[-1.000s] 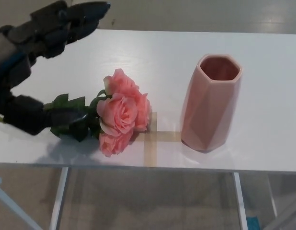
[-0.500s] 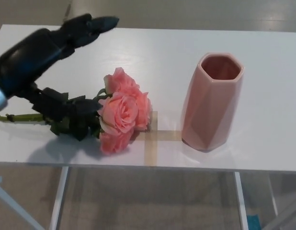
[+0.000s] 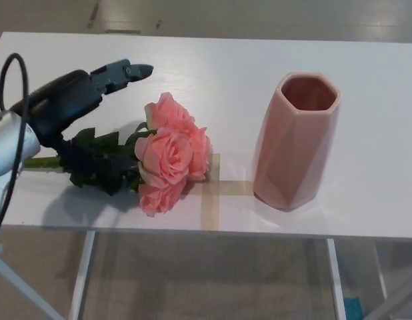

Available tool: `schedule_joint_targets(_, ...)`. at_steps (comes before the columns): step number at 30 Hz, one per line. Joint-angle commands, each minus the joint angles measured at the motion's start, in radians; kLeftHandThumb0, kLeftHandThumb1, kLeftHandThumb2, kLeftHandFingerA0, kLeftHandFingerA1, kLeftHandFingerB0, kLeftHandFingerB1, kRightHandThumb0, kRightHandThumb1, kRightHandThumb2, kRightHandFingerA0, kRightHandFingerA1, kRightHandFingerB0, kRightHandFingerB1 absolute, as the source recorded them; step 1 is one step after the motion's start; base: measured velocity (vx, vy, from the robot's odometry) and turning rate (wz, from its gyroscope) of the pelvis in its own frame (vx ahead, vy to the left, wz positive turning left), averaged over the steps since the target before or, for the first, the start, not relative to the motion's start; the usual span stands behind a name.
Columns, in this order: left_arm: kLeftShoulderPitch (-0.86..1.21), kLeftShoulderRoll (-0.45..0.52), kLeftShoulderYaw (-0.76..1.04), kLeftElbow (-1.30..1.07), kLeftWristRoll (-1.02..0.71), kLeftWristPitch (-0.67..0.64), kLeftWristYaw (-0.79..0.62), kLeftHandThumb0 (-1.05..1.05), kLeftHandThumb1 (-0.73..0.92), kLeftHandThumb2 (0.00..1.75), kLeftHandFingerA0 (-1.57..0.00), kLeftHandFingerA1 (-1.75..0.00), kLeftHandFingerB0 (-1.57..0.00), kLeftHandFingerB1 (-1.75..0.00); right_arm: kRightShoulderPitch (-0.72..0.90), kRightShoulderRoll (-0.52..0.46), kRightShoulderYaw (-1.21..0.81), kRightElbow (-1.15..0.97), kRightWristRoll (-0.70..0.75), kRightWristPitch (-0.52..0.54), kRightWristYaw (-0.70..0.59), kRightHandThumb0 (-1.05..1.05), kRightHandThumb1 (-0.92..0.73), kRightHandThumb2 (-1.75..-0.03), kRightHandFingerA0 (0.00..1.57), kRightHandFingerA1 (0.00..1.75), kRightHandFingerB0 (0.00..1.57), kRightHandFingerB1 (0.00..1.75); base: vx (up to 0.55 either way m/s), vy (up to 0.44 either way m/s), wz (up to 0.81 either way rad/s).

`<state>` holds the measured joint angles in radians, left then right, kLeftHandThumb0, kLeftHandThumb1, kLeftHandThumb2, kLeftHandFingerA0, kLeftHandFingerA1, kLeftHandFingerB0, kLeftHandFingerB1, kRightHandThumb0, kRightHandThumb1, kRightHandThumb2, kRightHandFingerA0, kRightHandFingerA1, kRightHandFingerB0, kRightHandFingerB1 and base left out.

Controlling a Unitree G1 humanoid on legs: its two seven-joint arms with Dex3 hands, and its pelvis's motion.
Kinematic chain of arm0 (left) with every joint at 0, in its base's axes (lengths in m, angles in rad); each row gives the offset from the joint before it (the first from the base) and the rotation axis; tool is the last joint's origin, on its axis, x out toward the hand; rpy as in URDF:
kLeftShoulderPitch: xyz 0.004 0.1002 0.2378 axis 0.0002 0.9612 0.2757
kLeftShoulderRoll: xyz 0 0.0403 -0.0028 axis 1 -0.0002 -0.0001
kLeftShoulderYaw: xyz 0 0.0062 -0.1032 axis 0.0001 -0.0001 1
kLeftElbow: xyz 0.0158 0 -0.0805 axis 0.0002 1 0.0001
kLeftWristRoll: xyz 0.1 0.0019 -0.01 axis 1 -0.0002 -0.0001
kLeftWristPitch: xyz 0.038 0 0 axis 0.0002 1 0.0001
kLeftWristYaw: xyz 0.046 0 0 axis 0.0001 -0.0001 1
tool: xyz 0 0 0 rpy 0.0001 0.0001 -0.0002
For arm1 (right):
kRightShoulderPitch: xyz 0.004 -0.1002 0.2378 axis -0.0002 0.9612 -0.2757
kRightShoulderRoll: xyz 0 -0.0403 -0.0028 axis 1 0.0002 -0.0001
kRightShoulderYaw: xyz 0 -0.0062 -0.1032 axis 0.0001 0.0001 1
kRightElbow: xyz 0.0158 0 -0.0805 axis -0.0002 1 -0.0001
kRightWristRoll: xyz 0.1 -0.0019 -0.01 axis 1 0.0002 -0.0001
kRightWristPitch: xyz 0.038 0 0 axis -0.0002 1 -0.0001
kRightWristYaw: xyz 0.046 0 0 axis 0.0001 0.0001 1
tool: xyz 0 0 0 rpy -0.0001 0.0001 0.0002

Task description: Use the left hand to pick up the rose and then lift and insert it into the pink vase.

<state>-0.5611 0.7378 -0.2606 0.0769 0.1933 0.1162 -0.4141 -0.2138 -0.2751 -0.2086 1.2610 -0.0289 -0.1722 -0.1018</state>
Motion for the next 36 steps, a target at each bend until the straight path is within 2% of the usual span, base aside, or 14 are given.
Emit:
schedule_joint_targets(1,-0.039,0.012,-0.044,0.066,0.21,0.01,0.081,-0.61,0.37,0.79,0.0,-0.12,0.0,-0.23,0.01,-0.008,-0.004,0.01,0.009,-0.005,-0.003,-0.27,-0.5,-0.67,0.68,0.58,0.55,0.52,0.0,0.0,0.0)
schedule_joint_targets(2,-0.04,0.01,-0.043,0.067,0.212,0.009,0.081,-0.61,0.37,0.79,0.0,-0.12,0.0,-0.23,0.01,-0.008,-0.004,0.01,0.009,-0.005,-0.003,-0.27,-0.5,-0.67,0.68,0.58,0.55,0.52,0.0,0.0,0.0)
schedule_joint_targets(3,-0.045,0.008,-0.043,0.073,0.216,0.009,0.08,-0.61,0.36,0.79,0.0,-0.12,0.0,-0.23,0.009,-0.009,-0.004,0.011,0.009,-0.005,-0.002,-0.2,-0.55,-0.55,0.7,0.51,0.57,0.45,0.0,0.0,0.0)
schedule_joint_targets(15,-0.057,-0.011,-0.034,0.104,0.269,-0.009,0.077,-0.61,0.36,0.79,0.0,-0.13,0.0,-0.24,0.014,-0.011,0.013,0.015,-0.004,-0.01,-0.007,-0.21,-0.55,-0.55,0.71,0.51,0.58,0.45,0.0,0.0,0.0)
schedule_joint_targets(16,-0.056,-0.015,-0.036,0.105,0.273,-0.011,0.079,-0.61,0.36,0.79,0.0,-0.13,0.0,-0.24,0.012,-0.011,0.013,0.017,-0.004,-0.009,-0.006,-0.27,-0.49,-0.67,0.68,0.57,0.56,0.52,0.0,0.0,0.0)
schedule_joint_targets(21,-0.049,-0.03,-0.034,0.107,0.289,-0.015,0.081,-0.61,0.36,0.79,0.0,-0.13,0.0,-0.24,0.008,-0.013,0.016,0.021,-0.005,-0.005,-0.003,-0.28,-0.5,-0.67,0.68,0.57,0.56,0.52,0.0,0.0,0.0)
schedule_joint_targets(22,-0.049,-0.034,-0.036,0.108,0.29,-0.013,0.077,-0.61,0.36,0.79,0.0,-0.12,0.0,-0.23,0.008,-0.013,0.016,0.02,-0.005,-0.005,-0.003,-0.2,-0.55,-0.55,0.7,0.51,0.58,0.45,0.0,0.0,0.0)
schedule_joint_targets(36,-0.045,-0.078,-0.066,0.227,0.331,-0.043,0.082,-0.58,0.36,0.77,0.0,-0.13,0.0,-0.23,0.011,-0.01,0.008,0.015,0.007,-0.013,0.002,-0.19,-0.54,-0.56,0.72,0.52,0.58,0.46,0.0,0.0,0.0)
